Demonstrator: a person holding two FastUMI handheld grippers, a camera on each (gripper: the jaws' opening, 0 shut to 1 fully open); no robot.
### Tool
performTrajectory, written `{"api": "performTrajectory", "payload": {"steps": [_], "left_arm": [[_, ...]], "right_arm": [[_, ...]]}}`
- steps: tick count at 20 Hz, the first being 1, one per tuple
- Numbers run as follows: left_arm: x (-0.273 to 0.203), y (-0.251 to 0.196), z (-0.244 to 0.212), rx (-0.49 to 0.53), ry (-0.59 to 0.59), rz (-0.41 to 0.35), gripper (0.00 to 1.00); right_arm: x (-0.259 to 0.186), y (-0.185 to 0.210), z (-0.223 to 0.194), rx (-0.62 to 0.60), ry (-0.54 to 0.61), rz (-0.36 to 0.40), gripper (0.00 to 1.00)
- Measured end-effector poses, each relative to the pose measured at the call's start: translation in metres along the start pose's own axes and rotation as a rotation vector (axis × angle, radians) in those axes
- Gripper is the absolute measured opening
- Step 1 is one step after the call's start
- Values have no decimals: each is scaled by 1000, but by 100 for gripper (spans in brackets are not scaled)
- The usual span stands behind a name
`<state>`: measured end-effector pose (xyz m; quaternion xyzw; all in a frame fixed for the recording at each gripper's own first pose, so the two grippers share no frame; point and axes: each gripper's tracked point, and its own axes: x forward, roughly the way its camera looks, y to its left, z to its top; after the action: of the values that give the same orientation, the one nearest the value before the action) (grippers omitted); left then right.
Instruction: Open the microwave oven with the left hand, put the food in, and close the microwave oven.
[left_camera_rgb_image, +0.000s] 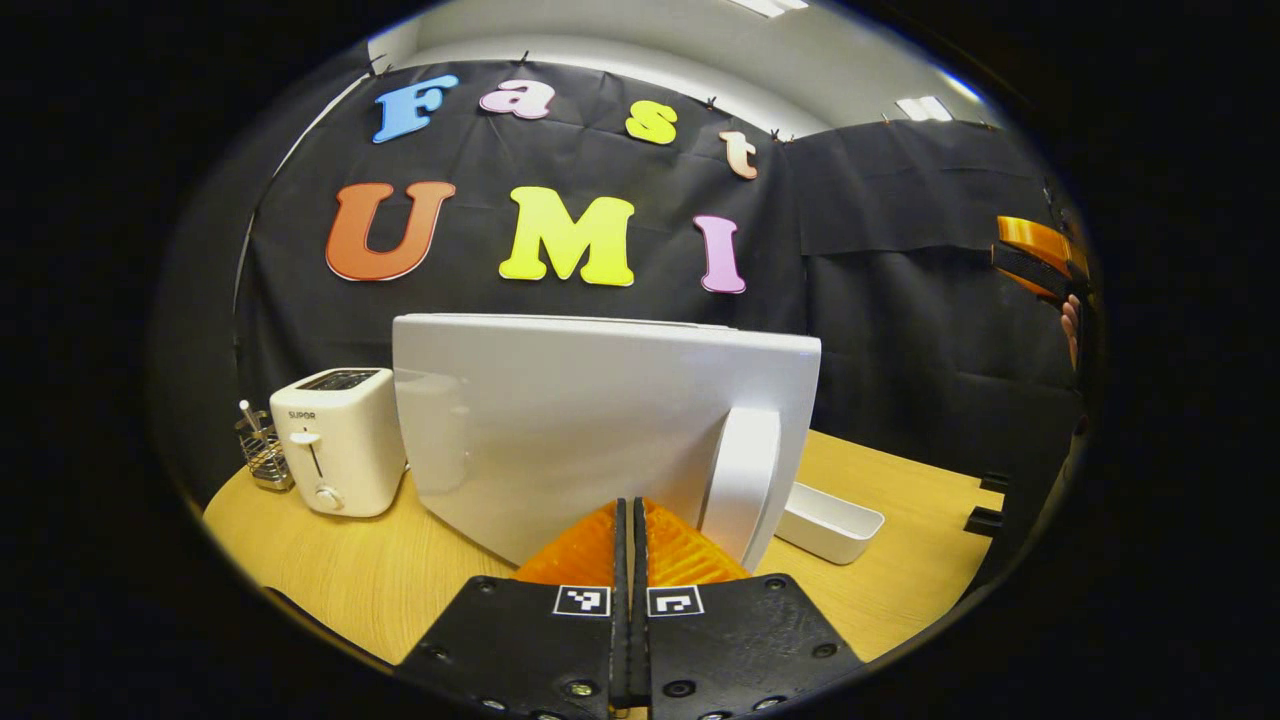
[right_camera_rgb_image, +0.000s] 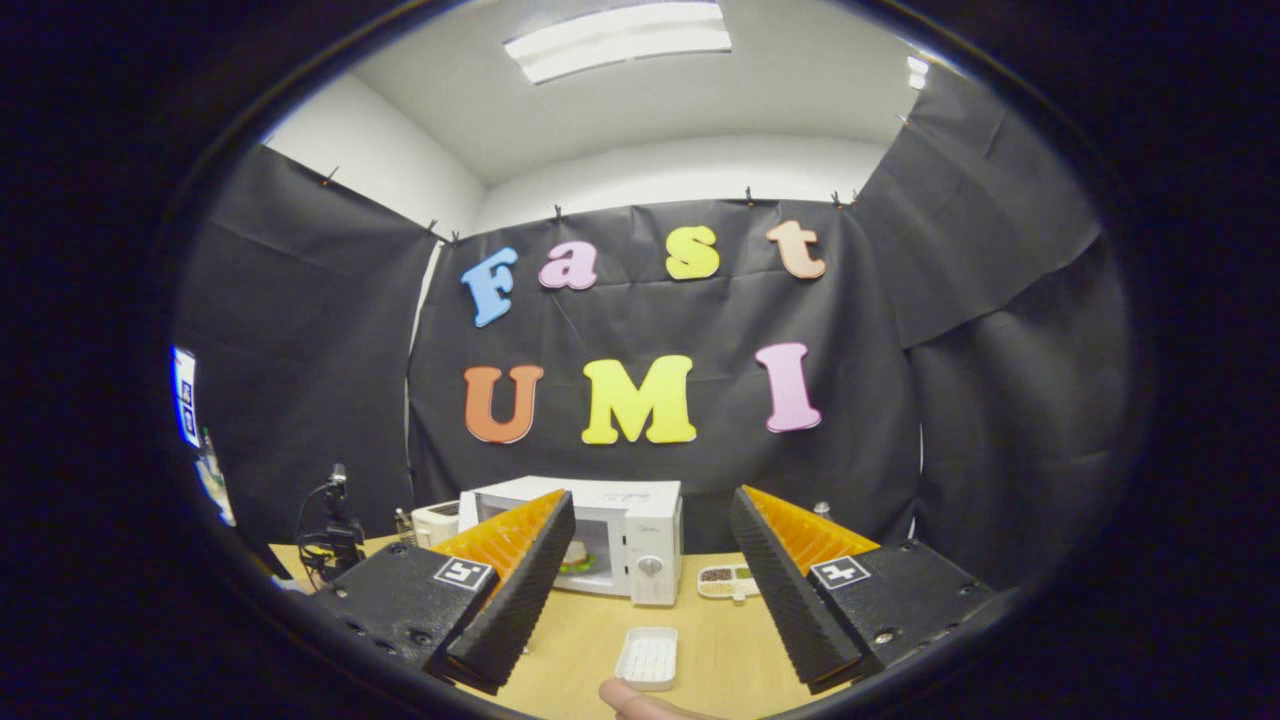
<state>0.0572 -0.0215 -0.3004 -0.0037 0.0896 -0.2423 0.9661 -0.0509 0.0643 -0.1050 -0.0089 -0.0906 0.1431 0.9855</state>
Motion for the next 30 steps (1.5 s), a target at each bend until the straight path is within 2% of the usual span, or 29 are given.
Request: {"api": "performTrajectory", "payload": {"steps": [1,4,5,6,7,8,9,10,11,12,13,15,16,21,22,23,24,25,26,27,28,29,30], "left_arm": [[8,-5,1,0,-4,-3,0],[32,-7,8,16,-27,16,0],[39,-10,8,23,-19,18,0],[46,-11,9,34,-16,21,0],[55,-15,9,44,-7,21,0],[63,-16,11,51,-4,27,0],[71,-17,10,58,8,33,0],[80,-18,12,75,9,40,0],[89,-20,13,91,16,43,0],[97,-22,14,96,19,50,0],[106,-24,14,89,23,49,0],[125,-26,18,76,18,59,0],[134,-25,21,75,15,68,0],[181,-19,31,61,9,102,0],[188,-15,33,60,9,113,0],[197,-10,35,60,13,127,0],[203,-7,34,49,26,140,0],[205,-10,38,43,14,129,0],[206,-11,42,48,3,128,0],[204,-11,42,54,4,130,0],[210,-5,45,73,-9,160,0],[212,-6,33,62,36,161,0],[212,-12,42,53,11,144,0]], "right_arm": [[0,-3,-2,-1,2,0,100],[-1,-17,-5,-8,1,-8,100],[-1,-23,-4,-11,-6,-19,93],[-1,-31,-4,-12,-13,-37,92],[1,-37,-5,-14,-18,-52,92],[3,-42,-8,-17,-14,-63,100],[4,-45,-12,-18,-2,-71,100],[6,-48,-16,-17,11,-74,92],[8,-49,-15,-16,19,-73,100],[9,-52,-13,-15,21,-75,100],[10,-55,-9,-17,22,-78,93],[12,-60,-1,-21,10,-82,93],[12,-62,1,-21,4,-84,100],[16,-78,-2,-31,7,-90,100],[17,-82,-2,-33,5,-94,92],[19,-85,-2,-31,1,-96,92],[21,-88,-3,-27,1,-99,100],[24,-91,-6,-20,5,-101,100],[27,-94,-8,-16,7,-101,93],[29,-95,-10,-13,9,-99,100],[32,-97,-12,-8,9,-99,100],[35,-98,-14,1,14,-99,100],[37,-99,-17,9,18,-99,100]]}}
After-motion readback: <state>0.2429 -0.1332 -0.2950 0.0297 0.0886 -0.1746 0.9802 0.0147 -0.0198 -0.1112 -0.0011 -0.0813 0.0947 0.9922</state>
